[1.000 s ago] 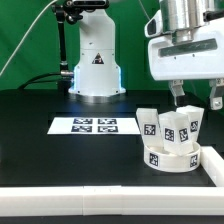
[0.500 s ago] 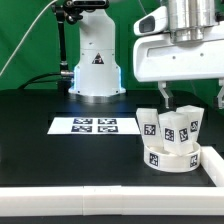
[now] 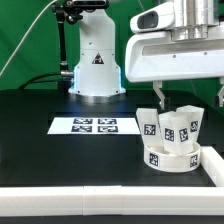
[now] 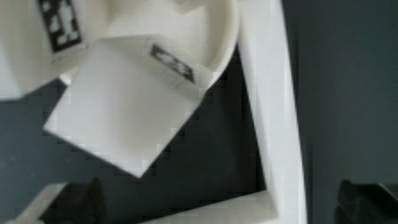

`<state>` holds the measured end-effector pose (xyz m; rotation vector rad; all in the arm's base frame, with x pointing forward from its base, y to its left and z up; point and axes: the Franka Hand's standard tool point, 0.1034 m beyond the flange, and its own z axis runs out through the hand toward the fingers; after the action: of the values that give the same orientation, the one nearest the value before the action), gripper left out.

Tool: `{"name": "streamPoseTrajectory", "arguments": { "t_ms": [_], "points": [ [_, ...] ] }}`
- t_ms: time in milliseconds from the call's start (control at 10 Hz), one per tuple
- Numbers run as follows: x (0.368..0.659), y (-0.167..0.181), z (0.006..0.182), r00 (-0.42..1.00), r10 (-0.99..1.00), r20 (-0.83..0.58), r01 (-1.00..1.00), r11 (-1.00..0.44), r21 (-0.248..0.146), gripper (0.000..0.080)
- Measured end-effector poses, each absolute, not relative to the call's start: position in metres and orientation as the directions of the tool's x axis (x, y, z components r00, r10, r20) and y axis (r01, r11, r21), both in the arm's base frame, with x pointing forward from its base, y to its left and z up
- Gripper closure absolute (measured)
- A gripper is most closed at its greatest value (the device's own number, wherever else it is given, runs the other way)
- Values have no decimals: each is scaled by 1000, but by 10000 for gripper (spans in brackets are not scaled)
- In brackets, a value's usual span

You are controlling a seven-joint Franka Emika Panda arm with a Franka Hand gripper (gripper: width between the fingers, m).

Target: Assemble stool

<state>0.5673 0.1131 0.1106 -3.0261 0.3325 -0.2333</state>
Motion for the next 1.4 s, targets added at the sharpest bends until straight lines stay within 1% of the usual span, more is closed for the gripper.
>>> {"name": "streamPoseTrajectory", "arguments": {
  "t_ms": [100,300,500,600,700,800,1100,1400],
  "points": [
    [567,112,111,976,-159,148,-146,-985,-89,151],
    [565,112,108,987,45,155,52,-998,-39,151],
    [561,111,104,964,218,154,221,-975,-4,151],
    [560,108,102,931,333,151,333,-943,23,151],
    [559,107,100,914,377,147,377,-926,34,151],
    [558,106,98,920,364,144,363,-931,33,151],
    [556,106,85,919,364,151,360,-931,53,151],
    [555,102,82,926,347,144,343,-938,54,151]
  ]
}}
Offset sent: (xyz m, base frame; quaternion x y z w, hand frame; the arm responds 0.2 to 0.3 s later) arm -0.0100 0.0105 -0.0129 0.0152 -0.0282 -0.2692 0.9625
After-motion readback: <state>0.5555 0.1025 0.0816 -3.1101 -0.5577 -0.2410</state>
